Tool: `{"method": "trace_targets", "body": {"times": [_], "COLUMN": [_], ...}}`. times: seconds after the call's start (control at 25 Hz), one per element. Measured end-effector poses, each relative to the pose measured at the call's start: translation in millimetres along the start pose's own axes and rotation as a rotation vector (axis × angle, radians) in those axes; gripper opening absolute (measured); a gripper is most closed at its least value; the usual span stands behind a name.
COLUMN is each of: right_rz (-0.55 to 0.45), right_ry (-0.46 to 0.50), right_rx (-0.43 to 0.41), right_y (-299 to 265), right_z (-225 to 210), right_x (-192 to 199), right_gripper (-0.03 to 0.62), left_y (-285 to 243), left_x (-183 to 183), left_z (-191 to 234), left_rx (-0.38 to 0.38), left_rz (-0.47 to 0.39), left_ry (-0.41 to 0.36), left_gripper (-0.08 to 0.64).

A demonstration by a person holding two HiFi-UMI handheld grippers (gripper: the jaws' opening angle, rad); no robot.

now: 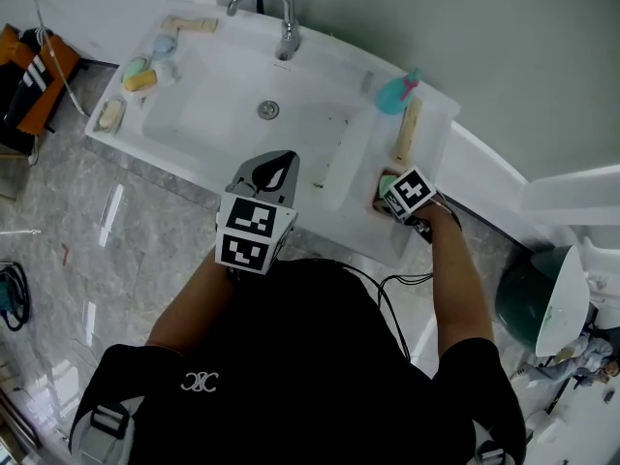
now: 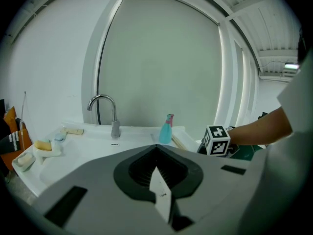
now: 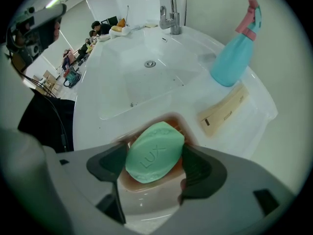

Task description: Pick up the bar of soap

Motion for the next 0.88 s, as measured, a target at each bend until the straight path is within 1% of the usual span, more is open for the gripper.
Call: {"method": "trace_targets", "body": {"times": [0.08, 0.16, 0.28, 0.44, 0.52, 0.6, 0.76, 0.88], "right_rz": [-0.035, -0.092, -0.183, -0.365, -0.462, -0.563, -0.773, -0.885], "right_ry": [-0.005, -0.018, -0.027, -0.064, -0.082, -0.102, -0.147, -0.163], "right_rx": [0.027, 0.043, 0.132, 0.201, 0.249, 0.295, 0.359, 0.42], "right_y": [2, 4, 18, 46, 63, 83, 122, 150], "right_z": [4, 12, 14, 21, 22, 27, 38, 45], "right_x": [0, -1, -1, -7, -8, -10, -15, -16], "right_gripper": [0.365, 0.36, 0.356, 0.353, 0.351, 0.351, 0.35, 0.348], "left_y": [-1, -2, -3, -7, -8, -10, -14, -18], "left_x": [-3, -5, -6, -6, -7, -9, -14, -19], "left_z": [-3, -6, -8, -12, -15, -17, -21, -26], "left_rx": [0.01, 0.024, 0.039, 0.057, 0.067, 0.076, 0.084, 0.098], "left_rz": [-0.005, -0.011, -0.009, -0.006, -0.006, -0.008, -0.025, -0.03], "left_ry": [-0.005, -0.012, -0.019, -0.028, -0.035, -0.039, -0.045, -0.053], "left_gripper": [0.0, 0.0, 0.0, 0.0, 0.0, 0.0, 0.0, 0.0]}}
Point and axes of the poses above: the fingertips, and each gripper's own axes: y backward along the fingers, z to its left, x out of its underside, the point moved 3 cm from there along y, backward along the fingers, and after that the axes turned 9 degrees about -x, right-handed, at the moved point
